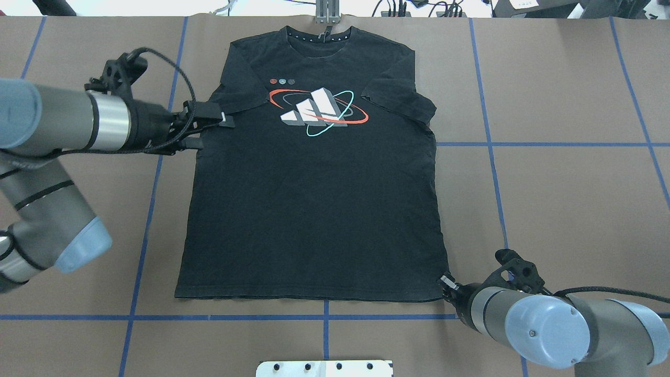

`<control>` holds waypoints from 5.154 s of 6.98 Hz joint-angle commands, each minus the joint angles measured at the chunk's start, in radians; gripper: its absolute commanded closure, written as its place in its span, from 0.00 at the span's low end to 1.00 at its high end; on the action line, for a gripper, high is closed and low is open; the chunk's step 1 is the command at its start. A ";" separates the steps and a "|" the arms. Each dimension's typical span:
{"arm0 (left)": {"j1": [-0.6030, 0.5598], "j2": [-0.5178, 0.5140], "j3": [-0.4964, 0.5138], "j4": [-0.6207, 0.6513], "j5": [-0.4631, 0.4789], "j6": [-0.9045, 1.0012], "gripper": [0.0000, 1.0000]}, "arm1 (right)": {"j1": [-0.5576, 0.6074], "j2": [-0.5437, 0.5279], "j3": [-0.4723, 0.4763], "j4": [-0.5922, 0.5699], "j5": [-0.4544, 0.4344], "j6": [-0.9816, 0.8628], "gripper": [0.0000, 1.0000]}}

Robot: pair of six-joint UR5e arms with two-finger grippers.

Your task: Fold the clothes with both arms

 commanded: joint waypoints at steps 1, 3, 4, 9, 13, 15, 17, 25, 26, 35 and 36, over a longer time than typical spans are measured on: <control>0.165 0.252 -0.215 0.007 0.134 -0.030 0.01 | -0.032 -0.041 0.045 0.001 0.020 0.001 1.00; 0.370 0.287 -0.310 0.239 0.345 -0.101 0.01 | -0.055 -0.122 0.105 0.001 0.030 0.002 1.00; 0.415 0.285 -0.354 0.366 0.363 -0.130 0.01 | -0.073 -0.127 0.105 0.001 0.030 0.004 1.00; 0.630 0.296 -0.301 0.445 0.501 -0.284 0.11 | -0.092 -0.185 0.115 0.003 0.030 -0.001 1.00; 0.671 0.287 -0.267 0.455 0.500 -0.322 0.30 | -0.092 -0.185 0.121 0.004 0.030 0.001 1.00; 0.679 0.284 -0.256 0.455 0.500 -0.325 0.40 | -0.092 -0.185 0.121 0.004 0.030 -0.001 1.00; 0.690 0.281 -0.243 0.455 0.500 -0.327 0.47 | -0.092 -0.185 0.121 0.003 0.030 0.000 1.00; 0.679 0.299 -0.385 0.459 0.494 -0.327 1.00 | -0.093 -0.207 0.154 0.004 0.032 -0.004 1.00; 0.693 0.329 -0.461 0.490 0.487 -0.327 1.00 | -0.104 -0.237 0.183 0.004 0.040 -0.006 1.00; 0.759 0.402 -0.603 0.561 0.418 -0.471 1.00 | -0.165 -0.293 0.306 0.006 0.124 -0.007 1.00; 0.753 0.397 -0.623 0.561 0.415 -0.471 1.00 | -0.127 -0.291 0.323 0.006 0.157 -0.007 1.00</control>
